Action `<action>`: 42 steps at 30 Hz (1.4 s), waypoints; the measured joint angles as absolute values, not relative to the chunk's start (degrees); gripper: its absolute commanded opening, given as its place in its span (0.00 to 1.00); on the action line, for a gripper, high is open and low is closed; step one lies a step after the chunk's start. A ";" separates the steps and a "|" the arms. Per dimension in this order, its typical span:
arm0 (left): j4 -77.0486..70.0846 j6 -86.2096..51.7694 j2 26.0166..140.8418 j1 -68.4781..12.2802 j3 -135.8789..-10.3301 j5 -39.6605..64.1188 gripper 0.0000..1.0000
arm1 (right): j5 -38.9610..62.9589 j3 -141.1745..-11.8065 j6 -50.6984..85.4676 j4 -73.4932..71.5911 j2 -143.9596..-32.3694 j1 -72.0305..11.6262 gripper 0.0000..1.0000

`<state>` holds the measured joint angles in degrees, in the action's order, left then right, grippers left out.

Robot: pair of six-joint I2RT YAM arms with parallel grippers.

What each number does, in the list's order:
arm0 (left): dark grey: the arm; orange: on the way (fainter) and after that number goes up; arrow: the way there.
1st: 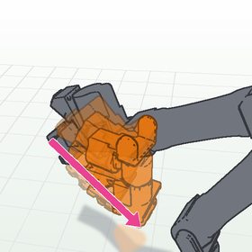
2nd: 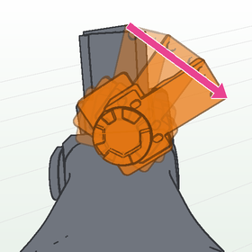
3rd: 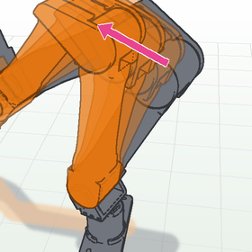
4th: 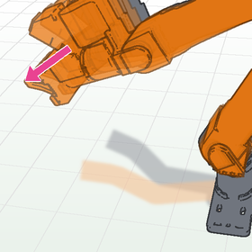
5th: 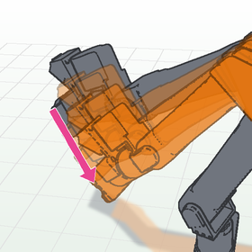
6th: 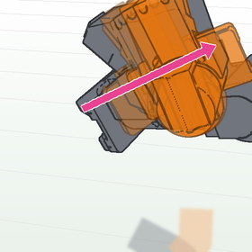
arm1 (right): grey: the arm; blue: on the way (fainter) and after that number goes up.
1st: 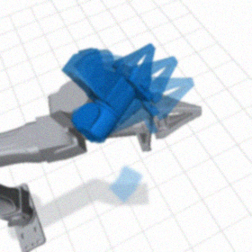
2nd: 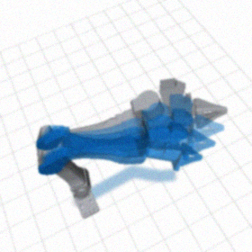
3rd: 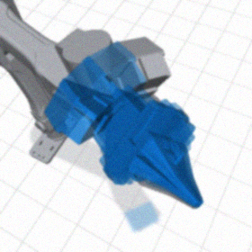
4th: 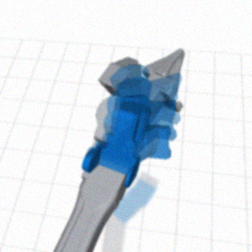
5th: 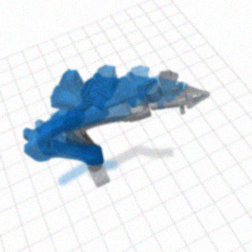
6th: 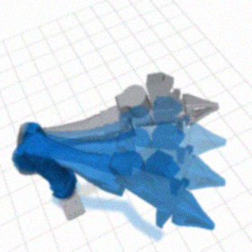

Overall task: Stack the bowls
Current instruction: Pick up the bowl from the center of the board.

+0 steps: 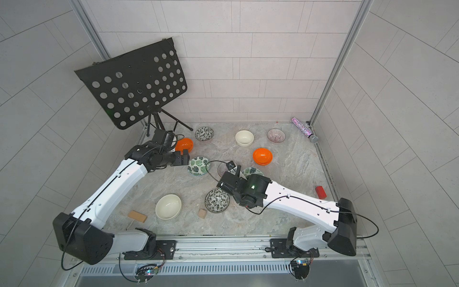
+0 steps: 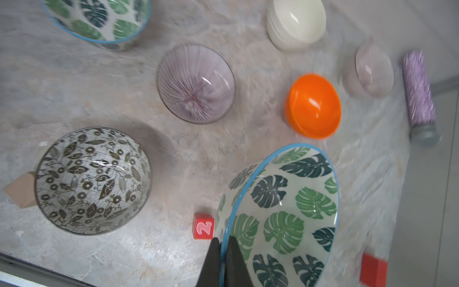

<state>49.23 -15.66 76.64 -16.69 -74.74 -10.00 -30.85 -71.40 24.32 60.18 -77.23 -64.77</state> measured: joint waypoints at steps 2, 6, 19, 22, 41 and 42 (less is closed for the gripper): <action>49.47 -15.18 77.21 -14.70 -77.12 -7.81 1.00 | -30.59 -71.48 13.37 55.72 -79.02 -67.44 0.00; 51.22 -13.63 79.81 -12.34 -84.53 -2.00 0.99 | -25.12 -70.78 -7.05 48.36 -83.85 -72.75 0.00; 60.95 -3.64 85.19 -15.57 -88.86 17.21 0.74 | -14.66 -68.18 -33.28 39.68 -85.69 -72.99 0.00; 62.92 -2.37 85.21 -18.92 -87.79 17.34 0.69 | -14.41 -68.25 -35.31 38.98 -85.69 -72.73 0.00; 67.70 -0.51 87.74 -24.58 -80.95 11.86 0.55 | -12.93 -73.08 -39.68 37.34 -88.42 -69.63 0.00; 67.72 -0.49 87.99 -24.62 -80.90 11.70 0.53 | -12.82 -73.32 -39.72 37.17 -88.77 -69.63 0.00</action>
